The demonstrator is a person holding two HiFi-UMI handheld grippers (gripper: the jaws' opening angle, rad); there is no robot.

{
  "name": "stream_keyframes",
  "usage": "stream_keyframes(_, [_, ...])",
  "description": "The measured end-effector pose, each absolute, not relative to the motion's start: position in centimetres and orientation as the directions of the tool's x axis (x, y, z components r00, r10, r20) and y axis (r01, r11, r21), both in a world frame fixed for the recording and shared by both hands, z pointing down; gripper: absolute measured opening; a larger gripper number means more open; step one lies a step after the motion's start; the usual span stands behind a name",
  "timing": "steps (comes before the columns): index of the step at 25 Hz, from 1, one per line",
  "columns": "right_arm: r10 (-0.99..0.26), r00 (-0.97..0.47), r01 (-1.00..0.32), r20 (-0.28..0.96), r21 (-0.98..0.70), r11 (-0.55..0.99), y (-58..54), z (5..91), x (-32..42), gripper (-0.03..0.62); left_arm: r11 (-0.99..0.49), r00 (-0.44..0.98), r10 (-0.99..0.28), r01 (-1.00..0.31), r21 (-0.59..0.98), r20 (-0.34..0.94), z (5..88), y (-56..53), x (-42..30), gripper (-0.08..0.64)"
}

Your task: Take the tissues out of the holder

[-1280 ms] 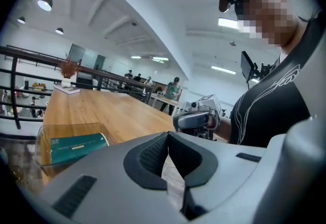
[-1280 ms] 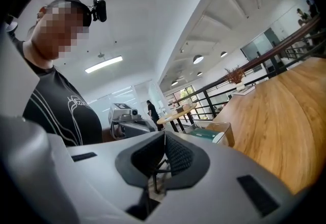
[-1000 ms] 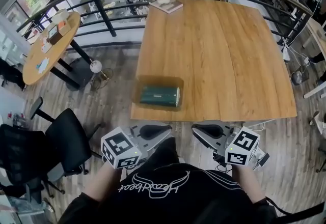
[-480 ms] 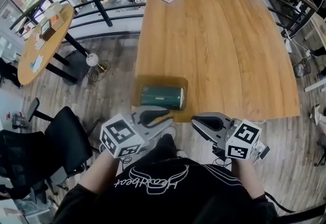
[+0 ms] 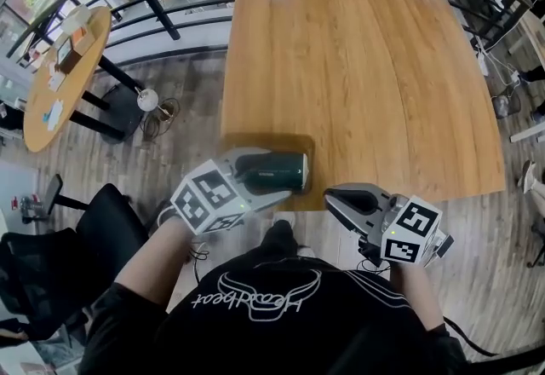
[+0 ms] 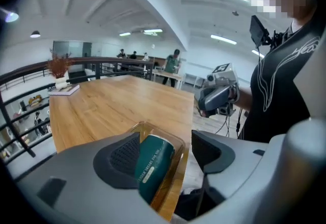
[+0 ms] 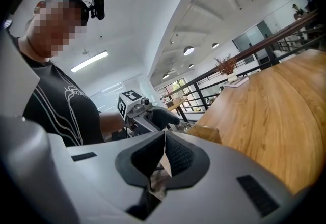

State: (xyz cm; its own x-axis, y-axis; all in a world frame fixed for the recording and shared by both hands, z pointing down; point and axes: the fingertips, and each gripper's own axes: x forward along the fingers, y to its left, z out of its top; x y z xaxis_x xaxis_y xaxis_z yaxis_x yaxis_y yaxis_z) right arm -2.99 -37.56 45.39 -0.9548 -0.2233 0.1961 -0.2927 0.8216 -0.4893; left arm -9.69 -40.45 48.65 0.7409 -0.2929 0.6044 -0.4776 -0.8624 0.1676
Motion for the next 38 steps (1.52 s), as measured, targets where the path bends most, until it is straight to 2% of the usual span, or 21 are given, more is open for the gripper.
stream_keyframes(6, [-0.252,-0.945,-0.327,0.211,-0.521,0.788,-39.3,47.1,-2.4,0.018,-0.914,0.675,-0.21,-0.393,0.104,0.707,51.1,-42.8,-9.8,0.307])
stream_keyframes(13, [-0.276,-0.932,-0.361,0.233,-0.556,0.749,-40.5,48.8,-2.0,0.018,-0.978,0.509,-0.026,-0.19,0.083,0.861,55.6,-41.9,-10.7,0.321])
stream_keyframes(23, [-0.339,-0.898,-0.439,0.279,-0.606,0.664,-41.9,50.9,0.1,0.018,-0.989,0.386,0.059,-0.102,0.106,0.921,57.9,-42.3,-11.0,0.321])
stream_keyframes(38, [-0.379,-0.892,-0.441,0.246,-0.651,0.618,-43.2,51.5,1.5,0.018,-0.987,0.345,0.107,-0.078,0.142,0.933,59.0,-42.5,-10.3,0.322])
